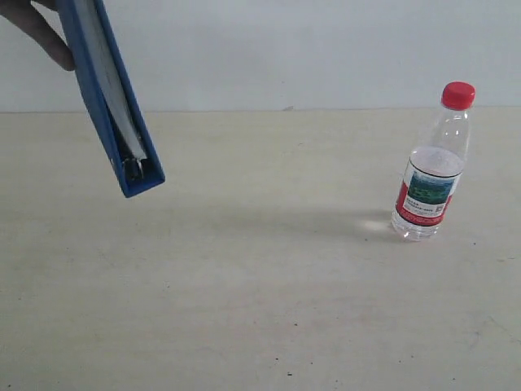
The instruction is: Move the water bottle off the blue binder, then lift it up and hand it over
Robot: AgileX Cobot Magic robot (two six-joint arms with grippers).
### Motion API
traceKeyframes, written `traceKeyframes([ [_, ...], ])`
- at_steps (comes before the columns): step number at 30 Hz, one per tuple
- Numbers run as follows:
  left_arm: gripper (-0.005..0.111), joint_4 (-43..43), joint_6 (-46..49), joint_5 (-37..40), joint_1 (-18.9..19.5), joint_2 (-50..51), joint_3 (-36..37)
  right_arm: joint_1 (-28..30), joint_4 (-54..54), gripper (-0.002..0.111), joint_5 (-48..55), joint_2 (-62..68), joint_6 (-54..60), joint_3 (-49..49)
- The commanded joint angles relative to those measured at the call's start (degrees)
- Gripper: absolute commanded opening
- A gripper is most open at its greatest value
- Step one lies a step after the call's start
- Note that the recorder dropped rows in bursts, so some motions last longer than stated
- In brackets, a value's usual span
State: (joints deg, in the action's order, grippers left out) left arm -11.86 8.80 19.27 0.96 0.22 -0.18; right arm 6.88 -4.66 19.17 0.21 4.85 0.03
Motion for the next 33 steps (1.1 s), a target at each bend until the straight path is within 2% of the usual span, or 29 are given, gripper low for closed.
traceKeyframes([
  [1, 0.004, -1.0, -0.8, 0.0, -4.8, -0.2, 0.2, -0.1, 0.0, 0.0, -0.2, -0.2, 0.0, 0.0],
  [7, 0.004, -0.2, -0.8, 0.3, -6.4, -0.2, 0.2, -0.1, 0.0, 0.0, -0.2, -0.2, 0.0, 0.0],
  [33, 0.004, -0.2, 0.0, 0.3, -6.4, -0.2, 0.2, -0.1, 0.0, 0.0, -0.2, -0.2, 0.0, 0.0],
])
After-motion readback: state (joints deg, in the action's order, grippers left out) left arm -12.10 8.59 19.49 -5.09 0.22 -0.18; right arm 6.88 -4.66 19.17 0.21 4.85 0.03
